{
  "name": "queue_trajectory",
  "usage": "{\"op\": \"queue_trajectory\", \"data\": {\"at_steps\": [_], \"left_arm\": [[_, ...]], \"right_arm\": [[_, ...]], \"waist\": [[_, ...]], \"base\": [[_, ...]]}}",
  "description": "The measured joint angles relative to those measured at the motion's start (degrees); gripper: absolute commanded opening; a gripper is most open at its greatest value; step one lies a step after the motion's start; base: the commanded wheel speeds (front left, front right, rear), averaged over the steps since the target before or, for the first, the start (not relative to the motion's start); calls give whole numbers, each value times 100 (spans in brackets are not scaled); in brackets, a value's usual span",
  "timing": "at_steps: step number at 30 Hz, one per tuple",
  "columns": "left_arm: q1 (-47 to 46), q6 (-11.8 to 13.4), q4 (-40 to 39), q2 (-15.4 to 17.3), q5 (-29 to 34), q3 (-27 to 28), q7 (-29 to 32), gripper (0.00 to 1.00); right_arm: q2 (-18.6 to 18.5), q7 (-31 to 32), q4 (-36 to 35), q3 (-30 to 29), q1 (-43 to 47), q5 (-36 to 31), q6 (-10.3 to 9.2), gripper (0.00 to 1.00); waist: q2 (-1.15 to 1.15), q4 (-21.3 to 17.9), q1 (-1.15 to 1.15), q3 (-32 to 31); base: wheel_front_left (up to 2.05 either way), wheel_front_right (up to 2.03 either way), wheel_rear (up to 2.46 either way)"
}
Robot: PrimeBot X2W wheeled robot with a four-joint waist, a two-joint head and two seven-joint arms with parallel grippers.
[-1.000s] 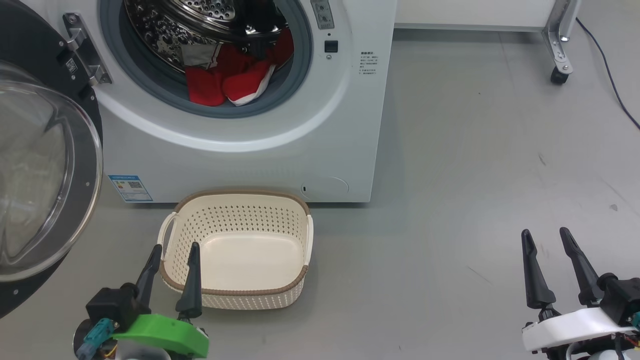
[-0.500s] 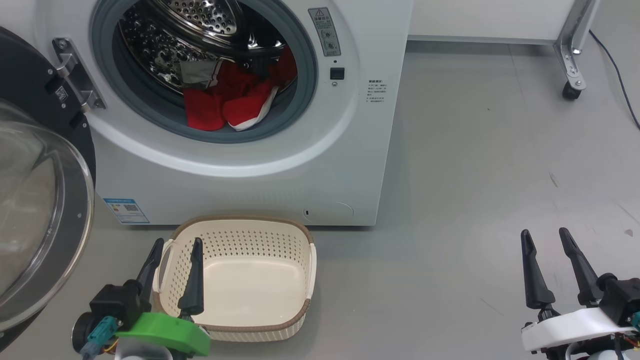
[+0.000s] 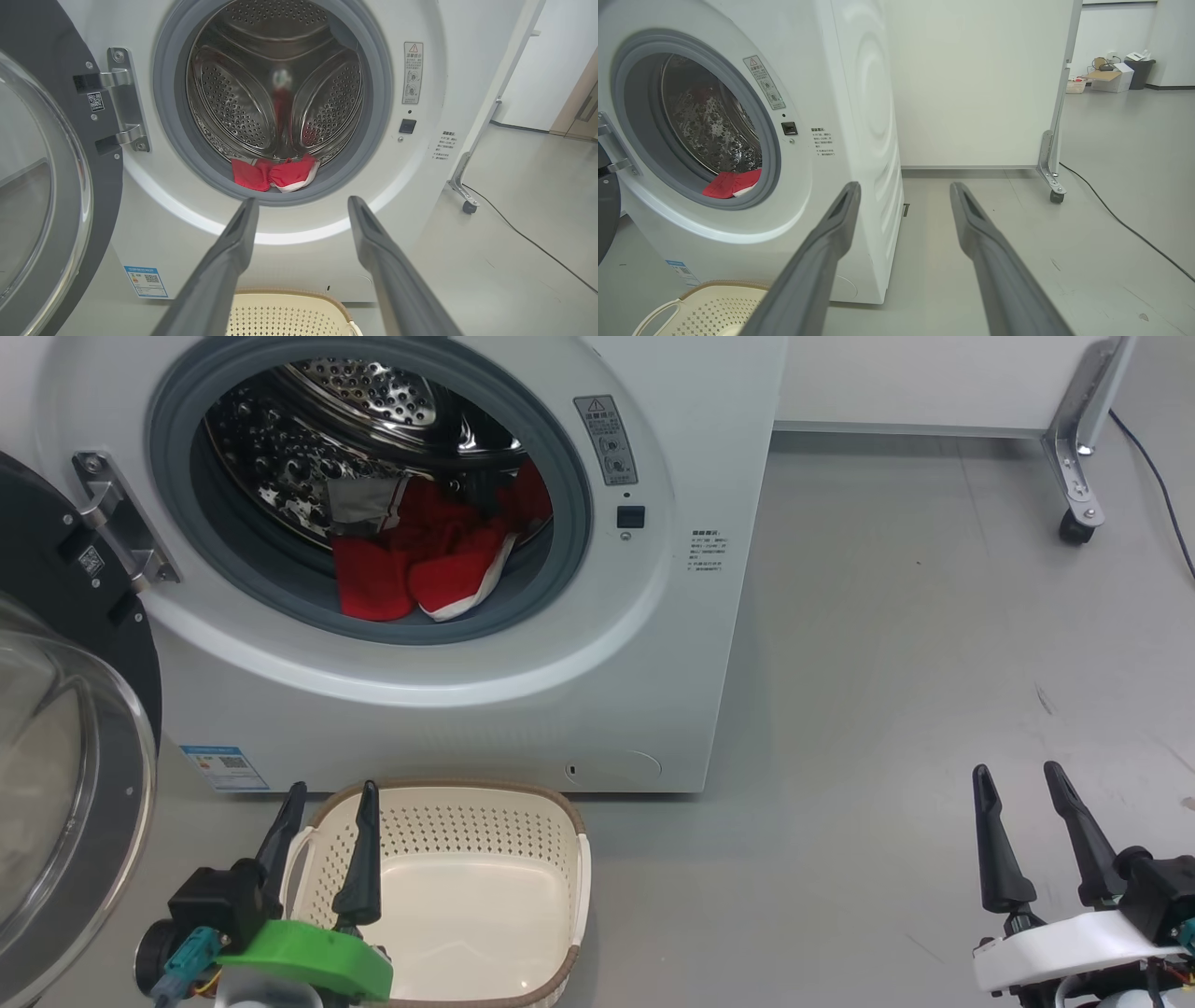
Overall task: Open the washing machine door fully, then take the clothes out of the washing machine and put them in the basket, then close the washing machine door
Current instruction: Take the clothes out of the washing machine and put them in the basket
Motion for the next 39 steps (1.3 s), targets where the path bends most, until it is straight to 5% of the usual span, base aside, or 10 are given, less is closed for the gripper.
{"op": "queue_trajectory", "data": {"at_steps": [39], "left_arm": [[0, -1, -12, -2, 202, 0, 0, 100]], "right_arm": [[55, 0, 35, -27, -4, -43, 47, 100]], "waist": [[0, -26, 0, 0]], "base": [[10, -10, 0]]}}
